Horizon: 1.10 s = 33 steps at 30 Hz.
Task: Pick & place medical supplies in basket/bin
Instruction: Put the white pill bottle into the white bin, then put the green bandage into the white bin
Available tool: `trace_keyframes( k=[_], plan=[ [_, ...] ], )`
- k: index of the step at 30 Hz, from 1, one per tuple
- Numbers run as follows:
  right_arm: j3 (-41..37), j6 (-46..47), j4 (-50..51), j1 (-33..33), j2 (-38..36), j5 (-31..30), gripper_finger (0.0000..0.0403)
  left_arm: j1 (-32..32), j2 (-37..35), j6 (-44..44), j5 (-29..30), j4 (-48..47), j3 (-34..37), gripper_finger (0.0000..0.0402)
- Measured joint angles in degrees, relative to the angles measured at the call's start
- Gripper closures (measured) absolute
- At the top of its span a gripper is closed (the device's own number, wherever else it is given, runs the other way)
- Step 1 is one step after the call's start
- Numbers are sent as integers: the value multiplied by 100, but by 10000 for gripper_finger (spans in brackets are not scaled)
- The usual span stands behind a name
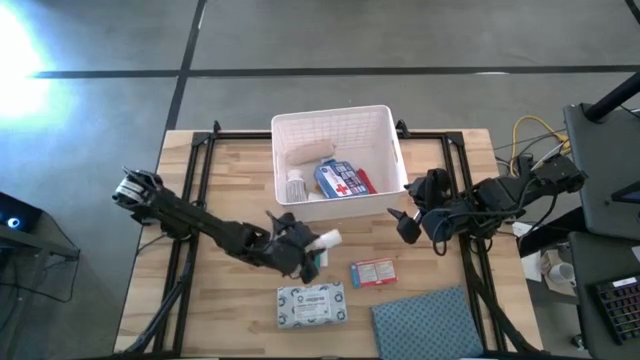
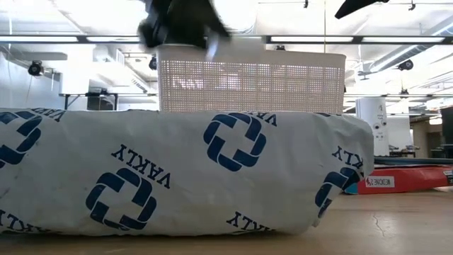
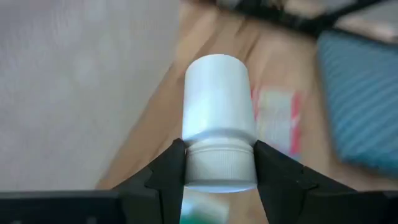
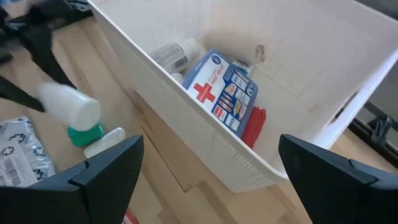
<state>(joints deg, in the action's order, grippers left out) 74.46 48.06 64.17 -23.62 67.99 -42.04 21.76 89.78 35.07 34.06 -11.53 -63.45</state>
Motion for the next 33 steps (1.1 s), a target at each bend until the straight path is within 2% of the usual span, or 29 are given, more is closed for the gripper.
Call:
trace_keyframes(
  k=[3,7,11,13,17,21,25,27,29,33],
  plan=[
    [0,-227,-181,-24,-79,-2,39,16,0,-548,503,-449,-905,254],
    [20,-528,-455,-44,-283,-11,39,-121,-10,-1748,1192,-953,-2078,253],
    [20,-599,-442,-42,-452,-15,39,-696,-17,-2790,2080,-2019,-2874,253],
    [20,-664,-441,-42,-486,-15,39,-1274,-20,-2946,2081,-2771,-3078,254],
    [20,-755,-465,-45,-486,-14,39,-2158,-17,-2856,1256,-3273,-3110,237],
    [15,-800,-600,-144,-484,-22,39,-2238,-26,-2498,1098,-3518,-3110,186],
    [11,-795,-621,-235,-484,-207,39,-1941,-92,-1926,1120,-4132,-3329,133],
    [11,-801,-617,-239,-484,-298,39,-1736,-111,-1370,1092,-4702,-3461,113],
    [11,-800,-615,-239,-488,-299,39,-1448,-109,-215,809,-5475,-3657,100],
    [11,-648,-608,-239,-495,-297,39,-551,-122,2683,198,-6566,-3757,94]
  ],
)
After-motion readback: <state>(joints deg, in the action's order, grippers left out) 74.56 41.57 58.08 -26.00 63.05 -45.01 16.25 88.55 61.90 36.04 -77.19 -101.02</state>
